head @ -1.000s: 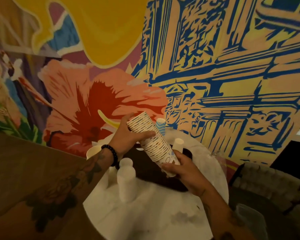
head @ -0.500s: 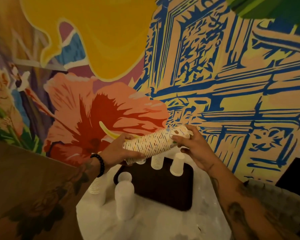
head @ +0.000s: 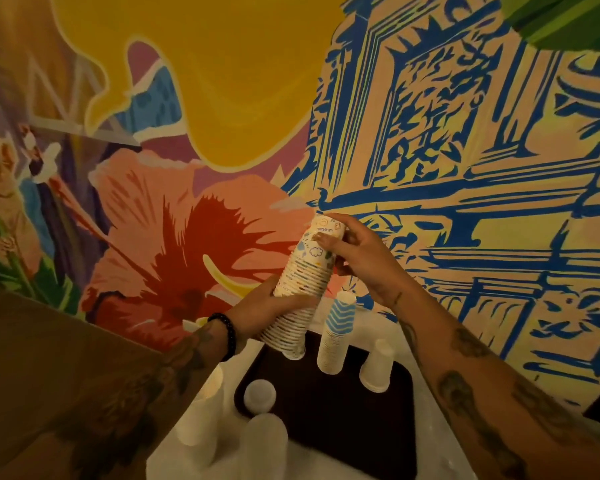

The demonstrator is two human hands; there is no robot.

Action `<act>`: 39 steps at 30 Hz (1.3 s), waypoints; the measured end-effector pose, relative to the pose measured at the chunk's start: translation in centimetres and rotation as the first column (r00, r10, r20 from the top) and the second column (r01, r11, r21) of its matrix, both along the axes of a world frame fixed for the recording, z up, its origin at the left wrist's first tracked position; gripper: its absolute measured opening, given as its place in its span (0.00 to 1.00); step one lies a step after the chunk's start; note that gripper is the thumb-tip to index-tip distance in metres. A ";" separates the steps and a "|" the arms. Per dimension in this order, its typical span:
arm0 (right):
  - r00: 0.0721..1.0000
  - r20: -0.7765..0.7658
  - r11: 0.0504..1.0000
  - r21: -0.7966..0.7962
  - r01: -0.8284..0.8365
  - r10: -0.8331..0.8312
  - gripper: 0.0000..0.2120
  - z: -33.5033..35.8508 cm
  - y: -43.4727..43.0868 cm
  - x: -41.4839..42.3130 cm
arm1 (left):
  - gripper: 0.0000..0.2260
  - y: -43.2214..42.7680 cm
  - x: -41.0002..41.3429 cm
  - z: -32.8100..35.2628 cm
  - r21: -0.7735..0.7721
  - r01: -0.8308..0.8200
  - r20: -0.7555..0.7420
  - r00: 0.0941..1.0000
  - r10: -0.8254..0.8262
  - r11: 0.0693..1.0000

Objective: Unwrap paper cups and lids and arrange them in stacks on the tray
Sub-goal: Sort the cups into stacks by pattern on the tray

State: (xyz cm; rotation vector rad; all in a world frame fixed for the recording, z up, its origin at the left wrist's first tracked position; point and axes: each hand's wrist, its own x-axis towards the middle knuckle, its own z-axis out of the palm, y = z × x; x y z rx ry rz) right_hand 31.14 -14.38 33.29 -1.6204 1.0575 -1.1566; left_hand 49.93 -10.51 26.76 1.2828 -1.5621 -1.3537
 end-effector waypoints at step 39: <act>0.604 -0.683 0.779 0.082 0.622 -0.411 0.15 -21.3 -17.3 8.2 | 0.28 -23.8 16.8 -18.7 0.306 0.002 0.059 0.998 -0.021 0.952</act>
